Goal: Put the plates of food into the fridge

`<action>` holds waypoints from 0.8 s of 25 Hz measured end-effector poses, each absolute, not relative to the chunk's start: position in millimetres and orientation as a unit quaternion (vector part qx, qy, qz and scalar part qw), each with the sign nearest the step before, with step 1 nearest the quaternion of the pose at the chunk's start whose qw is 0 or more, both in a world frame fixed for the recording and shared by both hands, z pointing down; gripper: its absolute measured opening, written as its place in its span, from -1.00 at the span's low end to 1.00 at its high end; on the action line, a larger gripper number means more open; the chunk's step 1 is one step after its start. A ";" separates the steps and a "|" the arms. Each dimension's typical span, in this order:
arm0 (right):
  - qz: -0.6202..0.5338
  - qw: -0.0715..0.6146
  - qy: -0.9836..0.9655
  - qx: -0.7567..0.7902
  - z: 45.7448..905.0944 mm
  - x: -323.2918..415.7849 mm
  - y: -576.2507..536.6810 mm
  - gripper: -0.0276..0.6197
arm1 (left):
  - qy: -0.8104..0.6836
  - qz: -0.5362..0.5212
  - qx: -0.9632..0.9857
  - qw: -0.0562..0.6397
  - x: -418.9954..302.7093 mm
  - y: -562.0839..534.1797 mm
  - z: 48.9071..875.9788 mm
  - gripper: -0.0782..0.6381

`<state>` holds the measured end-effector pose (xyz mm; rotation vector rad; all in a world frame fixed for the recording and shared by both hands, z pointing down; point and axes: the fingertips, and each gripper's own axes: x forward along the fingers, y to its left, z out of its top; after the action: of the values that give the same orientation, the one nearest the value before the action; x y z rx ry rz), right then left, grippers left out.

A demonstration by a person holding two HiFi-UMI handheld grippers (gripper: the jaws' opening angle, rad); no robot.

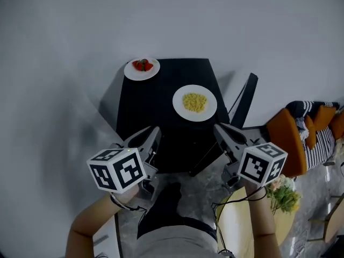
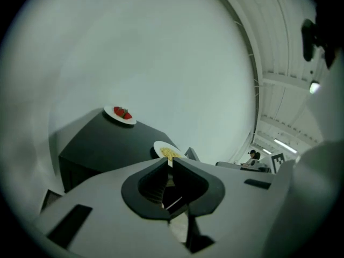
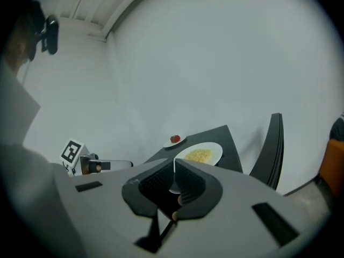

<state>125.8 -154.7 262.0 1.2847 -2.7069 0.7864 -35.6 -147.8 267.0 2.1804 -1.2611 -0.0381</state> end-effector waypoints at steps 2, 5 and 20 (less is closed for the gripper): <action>0.304 0.013 -0.866 0.396 257.2 135.5 -174.1 -0.87 | -0.443 -0.010 0.815 0.373 -28.8 -161.7 270.5 -0.75; 0.351 0.032 -0.865 0.357 247.6 141.6 -199.2 -0.86 | -0.414 -0.008 0.786 0.459 -26.4 -186.1 277.7 -0.75; 0.574 0.123 -0.760 0.277 296.4 157.9 -281.2 -0.67 | -0.346 0.074 0.701 0.619 -9.7 -261.6 317.3 -0.57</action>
<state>157.9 -281.2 296.4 0.8088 -2.2184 1.6749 -9.7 -261.6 317.3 1.6120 -0.7965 0.1700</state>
